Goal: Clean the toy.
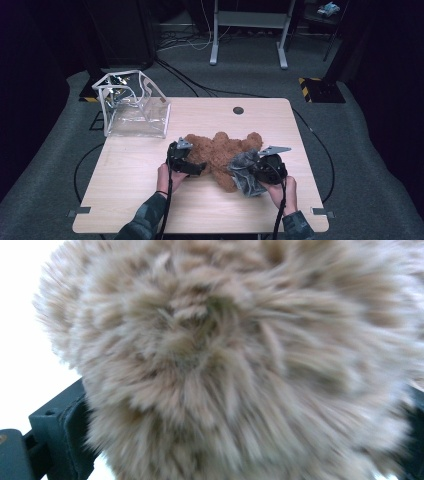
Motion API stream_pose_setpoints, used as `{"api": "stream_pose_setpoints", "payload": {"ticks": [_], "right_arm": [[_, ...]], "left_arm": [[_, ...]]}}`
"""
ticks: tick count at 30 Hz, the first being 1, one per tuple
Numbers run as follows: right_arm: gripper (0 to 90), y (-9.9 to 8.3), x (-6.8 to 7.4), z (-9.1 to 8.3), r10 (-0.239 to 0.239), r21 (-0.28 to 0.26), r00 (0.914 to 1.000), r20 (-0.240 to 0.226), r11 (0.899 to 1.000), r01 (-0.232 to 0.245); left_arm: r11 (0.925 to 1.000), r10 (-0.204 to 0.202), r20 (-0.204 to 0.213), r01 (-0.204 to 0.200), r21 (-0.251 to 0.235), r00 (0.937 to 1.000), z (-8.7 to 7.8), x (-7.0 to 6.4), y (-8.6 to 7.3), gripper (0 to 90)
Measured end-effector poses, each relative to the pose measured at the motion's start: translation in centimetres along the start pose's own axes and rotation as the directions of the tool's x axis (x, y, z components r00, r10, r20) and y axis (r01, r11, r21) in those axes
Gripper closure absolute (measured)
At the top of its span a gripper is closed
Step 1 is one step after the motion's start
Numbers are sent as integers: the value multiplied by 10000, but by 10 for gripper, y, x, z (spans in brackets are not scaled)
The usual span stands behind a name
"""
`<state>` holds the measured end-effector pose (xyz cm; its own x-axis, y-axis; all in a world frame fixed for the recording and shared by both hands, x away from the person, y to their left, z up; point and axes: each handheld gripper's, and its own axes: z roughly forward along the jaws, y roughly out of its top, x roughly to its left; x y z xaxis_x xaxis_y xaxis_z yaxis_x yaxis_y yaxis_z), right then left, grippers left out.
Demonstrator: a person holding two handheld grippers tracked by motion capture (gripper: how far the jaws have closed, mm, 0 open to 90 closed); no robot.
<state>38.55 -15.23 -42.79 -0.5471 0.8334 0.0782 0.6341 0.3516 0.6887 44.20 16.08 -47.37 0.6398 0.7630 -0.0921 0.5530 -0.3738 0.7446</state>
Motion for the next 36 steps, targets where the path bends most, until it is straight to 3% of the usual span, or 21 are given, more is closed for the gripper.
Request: {"api": "stream_pose_setpoints", "payload": {"ticks": [7,11,12,14,15,18,21,25,35,36], "right_arm": [[741,1,-22,-18,499,-534,9983,297,9974,-482],[740,4,-32,-21,730,-703,9966,393,9951,-701],[739,6,-34,-22,780,-730,9960,440,9945,-746],[739,9,-38,-23,888,-785,9949,481,9933,-848],[739,10,-40,-24,875,-785,9949,509,9934,-833],[739,15,-44,-25,937,-877,9939,584,9922,-884],[739,20,-48,-25,1066,-932,9921,659,9906,-1002],[739,24,-55,-25,1164,-1053,9901,781,9886,-1079],[738,37,-71,-26,1384,-1105,9824,1254,9860,-1248],[739,42,-75,-24,1451,-1133,9802,1346,9850,-1302]], "left_arm": [[9962,368,-104,-375,-782,9993,-32,-5,23,35],[9944,475,-22,-475,-943,9989,-35,-10,40,65],[9944,737,-29,-737,-755,9973,-30,-13,52,84],[9945,853,-13,-852,-609,9964,-26,-14,57,90],[9949,982,49,-981,-250,9952,-15,-15,67,90],[9959,837,231,-845,316,9962,2,-13,75,89],[9940,662,341,-689,851,9972,16,-11,72,77],[9963,490,339,-513,692,9982,19,-10,64,71],[9950,571,313,-594,803,9979,28,-11,50,0],[9935,755,236,-772,837,9969,29,-12,47,0]]}}
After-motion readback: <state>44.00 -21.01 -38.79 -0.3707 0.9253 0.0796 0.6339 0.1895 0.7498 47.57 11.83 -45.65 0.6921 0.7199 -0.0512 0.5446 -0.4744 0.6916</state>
